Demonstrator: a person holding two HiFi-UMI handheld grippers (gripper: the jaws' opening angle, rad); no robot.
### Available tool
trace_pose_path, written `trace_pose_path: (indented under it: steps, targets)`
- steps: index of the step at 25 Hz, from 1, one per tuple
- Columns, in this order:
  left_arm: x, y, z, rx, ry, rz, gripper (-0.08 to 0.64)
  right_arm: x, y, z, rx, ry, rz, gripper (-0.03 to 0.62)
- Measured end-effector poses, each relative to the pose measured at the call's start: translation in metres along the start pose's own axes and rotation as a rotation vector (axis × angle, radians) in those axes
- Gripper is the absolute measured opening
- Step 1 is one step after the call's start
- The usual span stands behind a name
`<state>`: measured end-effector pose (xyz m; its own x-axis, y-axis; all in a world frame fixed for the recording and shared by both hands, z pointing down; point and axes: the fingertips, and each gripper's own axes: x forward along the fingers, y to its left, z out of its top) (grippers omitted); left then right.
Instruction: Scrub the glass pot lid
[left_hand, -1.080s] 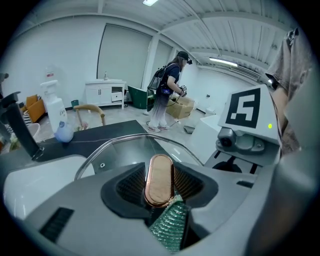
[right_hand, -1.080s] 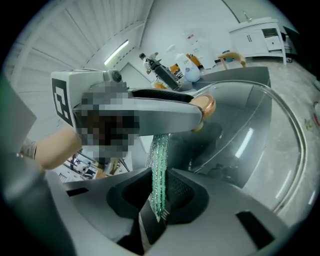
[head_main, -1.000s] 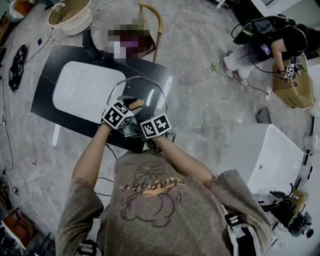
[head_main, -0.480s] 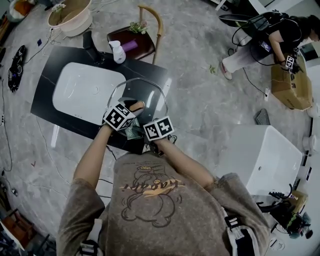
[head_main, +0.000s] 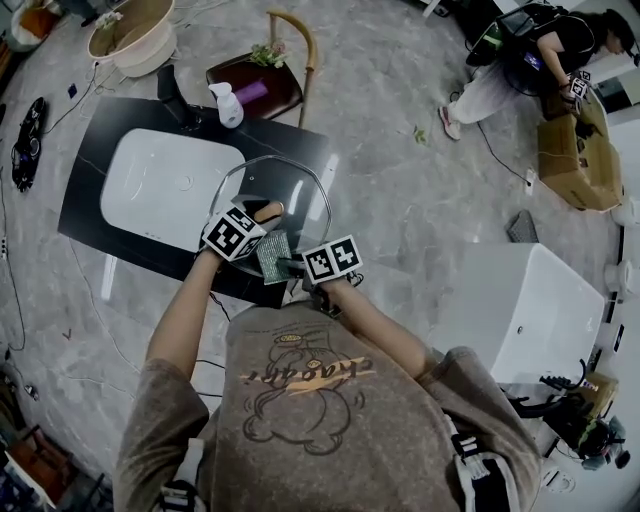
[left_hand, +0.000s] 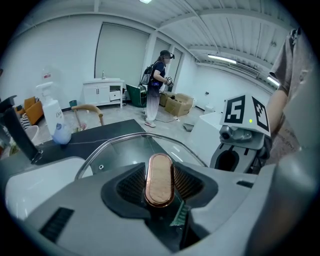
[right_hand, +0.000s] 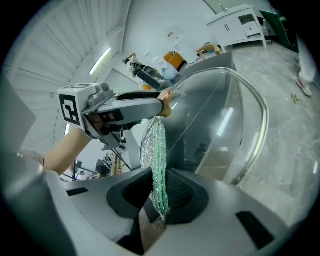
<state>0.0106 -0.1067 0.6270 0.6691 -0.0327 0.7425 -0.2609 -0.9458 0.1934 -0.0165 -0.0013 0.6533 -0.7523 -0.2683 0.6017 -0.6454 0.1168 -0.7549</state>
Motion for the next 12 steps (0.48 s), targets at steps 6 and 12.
trace_pose_path:
  steps: [6, 12]
  targets:
    - [0.001, 0.0, 0.0, 0.002, 0.001, -0.003, 0.178, -0.017, -0.018, 0.004, 0.011, -0.036, -0.038, 0.089]
    - [0.002, 0.0, -0.001, 0.002, 0.004, -0.008, 0.178, -0.03, -0.03, 0.023, -0.048, -0.032, -0.073, 0.089]
